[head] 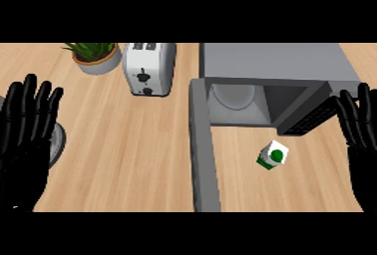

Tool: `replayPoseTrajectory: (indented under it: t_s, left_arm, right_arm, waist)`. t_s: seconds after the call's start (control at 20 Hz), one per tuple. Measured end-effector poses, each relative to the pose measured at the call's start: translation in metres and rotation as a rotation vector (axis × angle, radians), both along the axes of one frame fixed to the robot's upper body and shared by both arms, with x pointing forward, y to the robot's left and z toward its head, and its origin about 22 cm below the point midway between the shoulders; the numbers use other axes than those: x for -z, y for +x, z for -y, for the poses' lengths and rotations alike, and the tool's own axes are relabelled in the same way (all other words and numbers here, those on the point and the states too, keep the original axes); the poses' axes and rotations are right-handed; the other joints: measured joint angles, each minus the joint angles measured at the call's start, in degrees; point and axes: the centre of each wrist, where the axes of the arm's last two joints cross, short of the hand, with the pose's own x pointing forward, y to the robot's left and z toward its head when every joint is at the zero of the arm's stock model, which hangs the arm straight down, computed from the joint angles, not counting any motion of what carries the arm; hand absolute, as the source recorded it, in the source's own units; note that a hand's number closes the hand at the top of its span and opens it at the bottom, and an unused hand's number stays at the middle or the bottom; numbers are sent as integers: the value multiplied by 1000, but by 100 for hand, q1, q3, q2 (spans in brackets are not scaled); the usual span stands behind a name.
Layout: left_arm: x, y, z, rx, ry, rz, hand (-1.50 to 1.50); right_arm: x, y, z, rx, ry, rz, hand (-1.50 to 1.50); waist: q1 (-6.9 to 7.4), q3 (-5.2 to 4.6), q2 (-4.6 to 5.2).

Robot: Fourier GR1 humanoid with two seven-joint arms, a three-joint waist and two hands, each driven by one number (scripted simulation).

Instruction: Pick up the milk, place it into the microwave and close the microwave

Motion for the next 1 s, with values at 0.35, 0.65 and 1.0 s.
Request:
replayPoseTrajectory:
  t_s: [0.35, 0.65, 1.0]
  left_arm:
    - [4, 5, -12, -2, 15, -24, -150]
    - [11, -10, -14, -34, -39, -110, -150]
    - [11, -29, -12, -40, -54, -133, -150]
  right_arm:
    - [-1, 28, -15, 23, 22, 10, -150]
    - [3, 45, -18, 39, 126, -40, -150]
    - [28, 46, -19, 74, 137, -98, -150]
  waist:
    - [-43, 150, 165]
    - [-55, 176, 184]
    - [-67, 180, 186]
